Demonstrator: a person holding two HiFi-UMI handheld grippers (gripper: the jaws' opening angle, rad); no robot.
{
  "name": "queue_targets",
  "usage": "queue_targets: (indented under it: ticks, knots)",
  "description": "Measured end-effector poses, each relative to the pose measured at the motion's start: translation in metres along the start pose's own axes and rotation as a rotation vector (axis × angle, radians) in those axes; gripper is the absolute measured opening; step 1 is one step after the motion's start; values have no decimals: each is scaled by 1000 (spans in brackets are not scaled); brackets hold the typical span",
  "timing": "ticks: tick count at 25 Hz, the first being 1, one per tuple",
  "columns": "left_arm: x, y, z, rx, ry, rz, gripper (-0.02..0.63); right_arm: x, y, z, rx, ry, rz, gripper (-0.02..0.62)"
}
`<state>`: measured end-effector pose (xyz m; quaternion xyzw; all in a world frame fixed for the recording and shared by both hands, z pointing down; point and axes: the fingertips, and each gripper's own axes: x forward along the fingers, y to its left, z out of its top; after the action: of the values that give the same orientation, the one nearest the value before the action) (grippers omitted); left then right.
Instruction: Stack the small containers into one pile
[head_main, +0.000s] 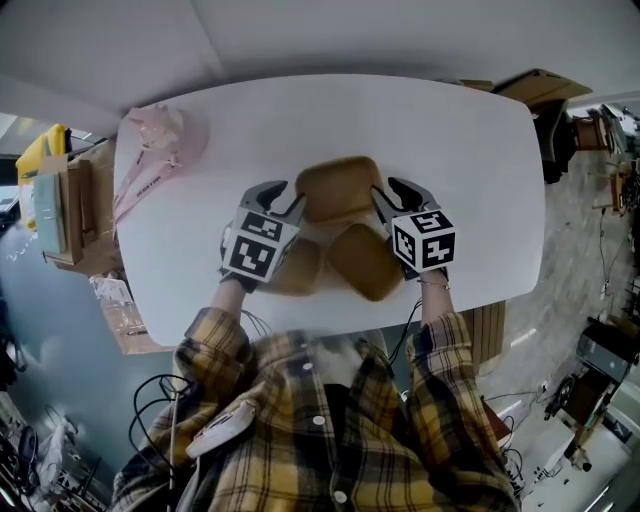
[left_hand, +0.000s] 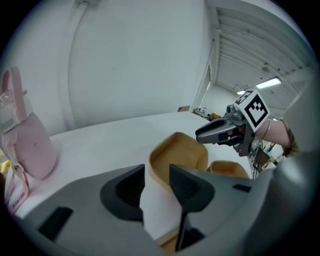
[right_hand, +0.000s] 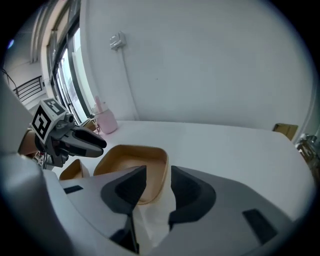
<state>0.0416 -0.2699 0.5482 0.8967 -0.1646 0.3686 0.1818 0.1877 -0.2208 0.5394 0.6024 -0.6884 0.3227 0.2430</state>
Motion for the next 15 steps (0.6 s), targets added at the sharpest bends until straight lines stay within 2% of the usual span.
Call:
queue_targets:
  ticks: [3,6,9,12,15]
  knots:
    - [6,7,-9,-43,33,5,129,9,-6,-7,26,39,-8,144]
    - [9,6,-9,-88,45,-23,129,17,-9,-12,45,68,-10,143]
    - [14,0,-11,-87,69,-50,129,21,-8,-16,57,94,-9,128]
    - [18,-3,-13,-81,82,-48,127,24,-8,-16,57,98,-33,59]
    - [20,-3,-12,-78,84,-38,127,22,-10,-15,77,84,-47,51]
